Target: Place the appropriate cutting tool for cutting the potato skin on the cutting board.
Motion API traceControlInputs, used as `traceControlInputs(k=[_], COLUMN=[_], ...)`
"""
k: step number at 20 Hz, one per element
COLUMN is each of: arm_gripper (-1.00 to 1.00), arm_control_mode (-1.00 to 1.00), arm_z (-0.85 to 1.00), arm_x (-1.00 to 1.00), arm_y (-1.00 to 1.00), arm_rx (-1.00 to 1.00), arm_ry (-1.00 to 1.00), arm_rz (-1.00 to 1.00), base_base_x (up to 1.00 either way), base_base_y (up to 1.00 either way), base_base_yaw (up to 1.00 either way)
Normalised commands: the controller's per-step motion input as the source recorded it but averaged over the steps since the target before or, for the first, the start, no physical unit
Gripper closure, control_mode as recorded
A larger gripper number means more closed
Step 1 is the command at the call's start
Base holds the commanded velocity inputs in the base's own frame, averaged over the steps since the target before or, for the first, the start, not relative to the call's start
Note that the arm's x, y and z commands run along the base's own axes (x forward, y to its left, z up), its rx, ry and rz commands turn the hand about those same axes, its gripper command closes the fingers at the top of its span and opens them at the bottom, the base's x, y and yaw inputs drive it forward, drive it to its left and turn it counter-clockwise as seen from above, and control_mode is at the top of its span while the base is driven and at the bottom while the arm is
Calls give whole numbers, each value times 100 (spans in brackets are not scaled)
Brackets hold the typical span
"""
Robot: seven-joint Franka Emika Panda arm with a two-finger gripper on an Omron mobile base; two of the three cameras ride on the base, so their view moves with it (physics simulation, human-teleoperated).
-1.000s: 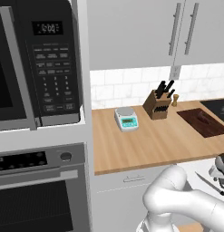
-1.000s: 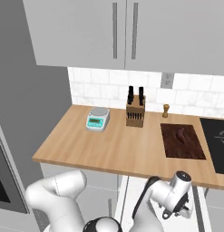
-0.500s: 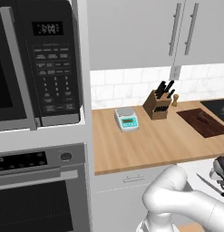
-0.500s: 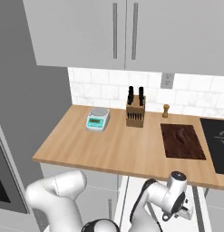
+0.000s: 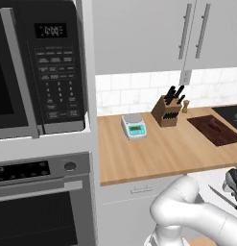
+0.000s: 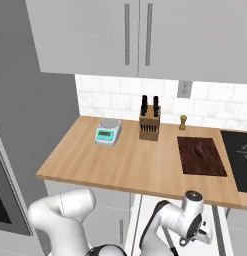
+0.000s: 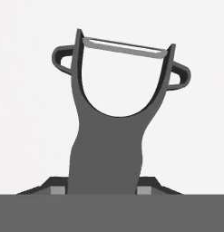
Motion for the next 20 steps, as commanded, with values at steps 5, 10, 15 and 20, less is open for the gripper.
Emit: traceControlInputs(k=[5, 10, 15, 20], arm_gripper=[100, 100, 100, 100], arm_control_mode=[-100, -100, -100, -100], arm_z=[26, 89, 100, 100], arm_x=[-73, -49, -27, -5], arm_y=[-1, 3, 1, 0], arm_rx=[3, 3, 3, 3], arm_ry=[0, 0, 0, 0], arm_rz=[0, 0, 0, 0], base_base_x=[0, 0, 0, 0], base_base_y=[0, 0, 0, 0], base_base_yaw=[0, 0, 0, 0])
